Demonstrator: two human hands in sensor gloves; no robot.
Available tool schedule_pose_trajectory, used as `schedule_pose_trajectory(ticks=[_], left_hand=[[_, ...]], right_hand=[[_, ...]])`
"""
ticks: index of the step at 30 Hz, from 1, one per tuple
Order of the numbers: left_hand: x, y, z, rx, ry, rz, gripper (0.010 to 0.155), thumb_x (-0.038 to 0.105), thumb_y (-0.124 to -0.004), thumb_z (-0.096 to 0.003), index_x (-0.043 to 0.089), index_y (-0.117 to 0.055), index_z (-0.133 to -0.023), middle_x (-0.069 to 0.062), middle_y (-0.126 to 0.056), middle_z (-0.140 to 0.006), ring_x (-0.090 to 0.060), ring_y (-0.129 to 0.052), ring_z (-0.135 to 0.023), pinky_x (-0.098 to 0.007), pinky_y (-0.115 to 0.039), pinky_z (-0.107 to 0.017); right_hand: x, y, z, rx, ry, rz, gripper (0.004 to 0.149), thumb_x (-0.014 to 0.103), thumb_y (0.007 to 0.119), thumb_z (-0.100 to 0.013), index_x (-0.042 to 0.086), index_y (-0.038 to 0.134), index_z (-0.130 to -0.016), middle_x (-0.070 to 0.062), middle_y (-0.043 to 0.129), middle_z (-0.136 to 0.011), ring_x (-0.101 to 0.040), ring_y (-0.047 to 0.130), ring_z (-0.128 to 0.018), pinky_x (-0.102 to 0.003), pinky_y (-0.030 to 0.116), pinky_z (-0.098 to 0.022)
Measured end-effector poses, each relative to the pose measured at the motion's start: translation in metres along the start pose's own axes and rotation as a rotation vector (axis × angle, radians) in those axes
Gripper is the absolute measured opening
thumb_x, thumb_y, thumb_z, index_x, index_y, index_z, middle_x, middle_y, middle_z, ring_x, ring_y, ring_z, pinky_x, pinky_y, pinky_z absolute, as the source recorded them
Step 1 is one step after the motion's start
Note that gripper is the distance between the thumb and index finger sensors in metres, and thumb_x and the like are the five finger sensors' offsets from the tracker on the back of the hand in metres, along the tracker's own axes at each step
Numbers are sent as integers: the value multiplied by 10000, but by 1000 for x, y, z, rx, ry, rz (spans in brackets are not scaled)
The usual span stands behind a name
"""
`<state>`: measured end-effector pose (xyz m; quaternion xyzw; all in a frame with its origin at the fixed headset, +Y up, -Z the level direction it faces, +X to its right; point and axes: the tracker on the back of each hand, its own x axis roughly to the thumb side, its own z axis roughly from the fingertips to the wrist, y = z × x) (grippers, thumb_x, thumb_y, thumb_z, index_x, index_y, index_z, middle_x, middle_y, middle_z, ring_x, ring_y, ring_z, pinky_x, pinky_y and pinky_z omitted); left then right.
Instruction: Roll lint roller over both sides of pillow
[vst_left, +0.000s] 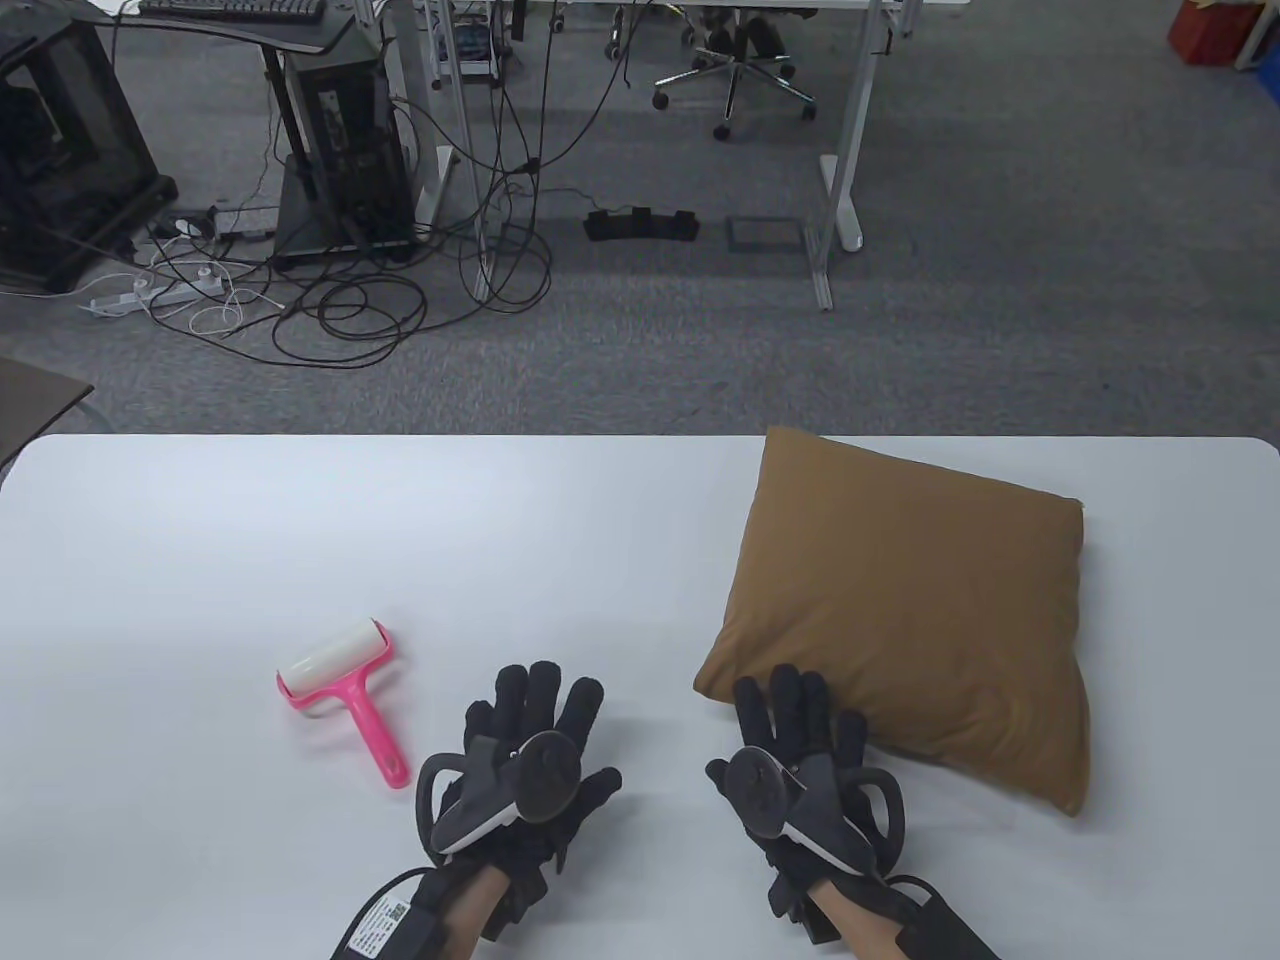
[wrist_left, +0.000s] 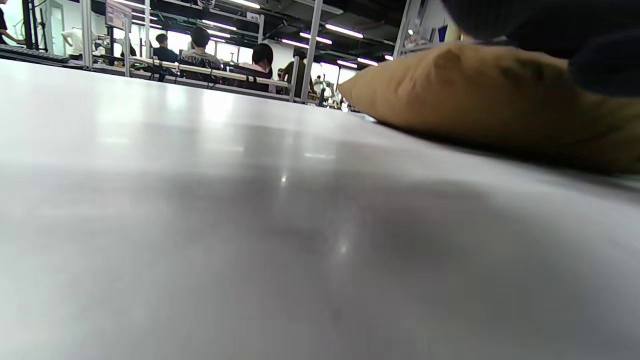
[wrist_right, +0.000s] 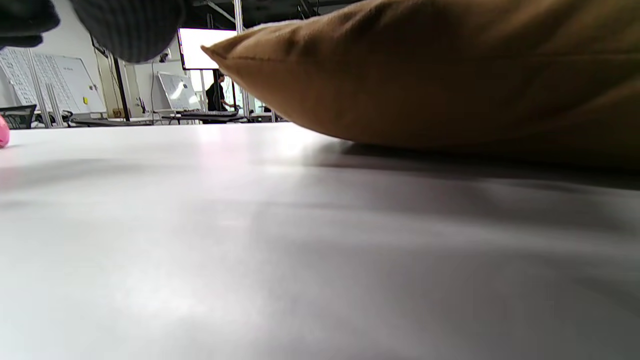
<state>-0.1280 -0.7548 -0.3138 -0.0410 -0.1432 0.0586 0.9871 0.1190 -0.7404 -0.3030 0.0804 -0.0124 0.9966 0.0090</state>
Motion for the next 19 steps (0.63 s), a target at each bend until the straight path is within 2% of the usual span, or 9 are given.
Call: schedule_pose_trajectory(ticks=[4, 19], left_hand=[[5, -2, -2, -26, -7, -4, 868, 697, -575, -462, 364, -65, -1081, -67, -23, -1160, -403, -39, -1081, -676, -193, -718], [-2, -3, 1, -21, 6, 54, 870, 683, -582, -464, 336, -72, -1079, -96, -35, -1148, -420, -65, -1069, -683, -206, -705]], right_hand=[[1, 3, 0, 25, 2, 2, 766, 581, 535, -573, 206, 167, -1130, -240, 104, -1184, -500, 183, -1040, -753, 306, -636], [5, 6, 0, 55, -4, 1, 772, 572, 538, -577, 180, 174, -1134, -266, 106, -1177, -524, 194, -1034, -762, 327, -631]])
